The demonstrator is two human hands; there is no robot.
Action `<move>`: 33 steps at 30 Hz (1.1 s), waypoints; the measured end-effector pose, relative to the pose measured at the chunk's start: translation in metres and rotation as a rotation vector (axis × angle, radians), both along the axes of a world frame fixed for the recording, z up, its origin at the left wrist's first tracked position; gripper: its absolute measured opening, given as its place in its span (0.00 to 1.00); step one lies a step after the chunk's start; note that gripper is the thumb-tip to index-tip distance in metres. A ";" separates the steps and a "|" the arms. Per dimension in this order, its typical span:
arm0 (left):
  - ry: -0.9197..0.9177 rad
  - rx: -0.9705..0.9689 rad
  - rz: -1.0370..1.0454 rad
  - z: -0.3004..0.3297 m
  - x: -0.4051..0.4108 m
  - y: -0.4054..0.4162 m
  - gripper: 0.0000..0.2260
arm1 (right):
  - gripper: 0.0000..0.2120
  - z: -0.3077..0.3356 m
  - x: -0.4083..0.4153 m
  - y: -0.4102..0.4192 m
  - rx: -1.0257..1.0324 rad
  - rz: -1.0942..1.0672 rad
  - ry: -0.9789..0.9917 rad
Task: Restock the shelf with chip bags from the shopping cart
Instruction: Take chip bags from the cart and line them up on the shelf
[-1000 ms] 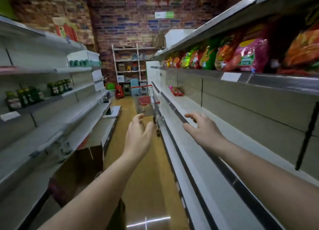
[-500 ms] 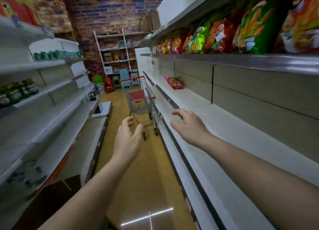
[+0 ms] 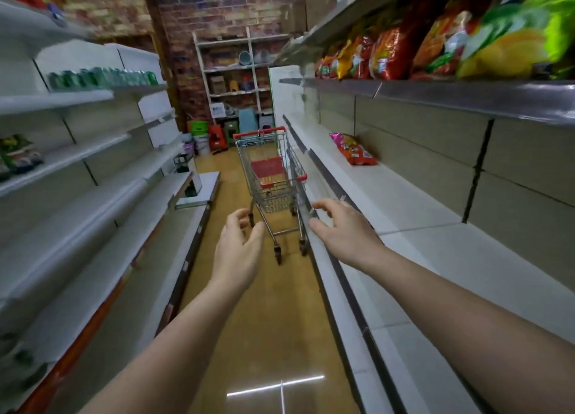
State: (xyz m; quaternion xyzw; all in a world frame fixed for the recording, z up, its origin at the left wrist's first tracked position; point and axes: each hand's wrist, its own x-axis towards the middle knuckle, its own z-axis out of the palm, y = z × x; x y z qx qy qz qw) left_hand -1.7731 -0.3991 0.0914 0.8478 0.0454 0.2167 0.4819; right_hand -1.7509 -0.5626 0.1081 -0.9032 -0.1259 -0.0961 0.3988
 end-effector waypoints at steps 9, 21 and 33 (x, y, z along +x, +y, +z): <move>0.037 -0.062 -0.138 -0.022 0.233 0.053 0.21 | 0.20 -0.027 0.220 0.049 0.005 -0.166 0.038; 0.153 -0.044 -0.407 -0.028 0.487 0.044 0.20 | 0.20 -0.047 0.455 0.029 0.012 -0.406 0.140; 0.215 -0.129 -0.442 -0.044 0.736 -0.012 0.21 | 0.20 -0.071 0.712 -0.010 -0.050 -0.498 0.185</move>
